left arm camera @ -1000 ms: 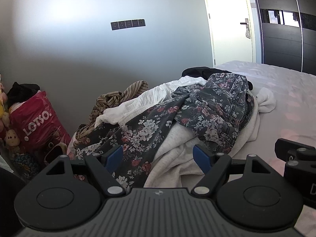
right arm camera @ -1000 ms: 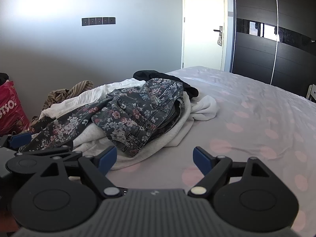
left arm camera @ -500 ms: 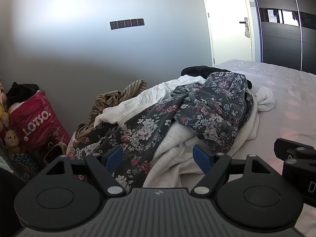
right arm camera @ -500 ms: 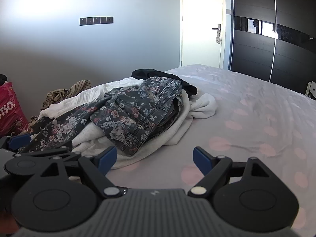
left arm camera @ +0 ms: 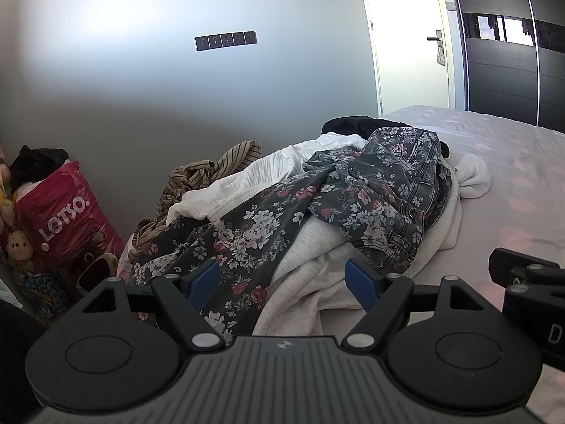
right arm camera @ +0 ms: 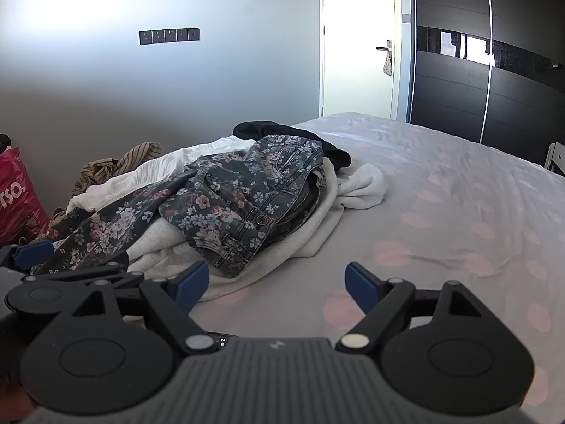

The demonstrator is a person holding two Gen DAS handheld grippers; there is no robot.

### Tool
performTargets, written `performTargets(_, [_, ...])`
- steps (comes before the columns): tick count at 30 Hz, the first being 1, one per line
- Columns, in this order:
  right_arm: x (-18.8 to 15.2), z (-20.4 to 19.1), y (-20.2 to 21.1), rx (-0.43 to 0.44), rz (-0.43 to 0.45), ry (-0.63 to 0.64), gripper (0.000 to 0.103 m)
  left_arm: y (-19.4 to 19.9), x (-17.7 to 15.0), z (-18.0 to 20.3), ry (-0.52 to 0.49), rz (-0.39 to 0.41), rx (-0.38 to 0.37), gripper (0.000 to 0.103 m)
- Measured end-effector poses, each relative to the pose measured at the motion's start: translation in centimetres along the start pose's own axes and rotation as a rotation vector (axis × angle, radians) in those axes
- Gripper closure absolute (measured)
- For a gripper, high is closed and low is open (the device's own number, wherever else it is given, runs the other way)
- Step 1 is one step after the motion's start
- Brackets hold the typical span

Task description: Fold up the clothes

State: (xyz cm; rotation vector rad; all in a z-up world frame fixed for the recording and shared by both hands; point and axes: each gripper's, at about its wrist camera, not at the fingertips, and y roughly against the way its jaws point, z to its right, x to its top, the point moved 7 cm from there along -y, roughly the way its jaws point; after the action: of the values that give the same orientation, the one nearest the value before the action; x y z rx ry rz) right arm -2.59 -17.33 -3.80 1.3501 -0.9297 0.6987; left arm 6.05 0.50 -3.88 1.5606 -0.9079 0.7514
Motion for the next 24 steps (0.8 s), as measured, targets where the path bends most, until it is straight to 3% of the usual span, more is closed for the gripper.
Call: performTargets(24, [-0.25, -0.05, -0.13, 0.000, -0.011, -0.007, 0.017, -0.02, -0.03, 0.00, -0.003, -0.010, -0.002, 0.026])
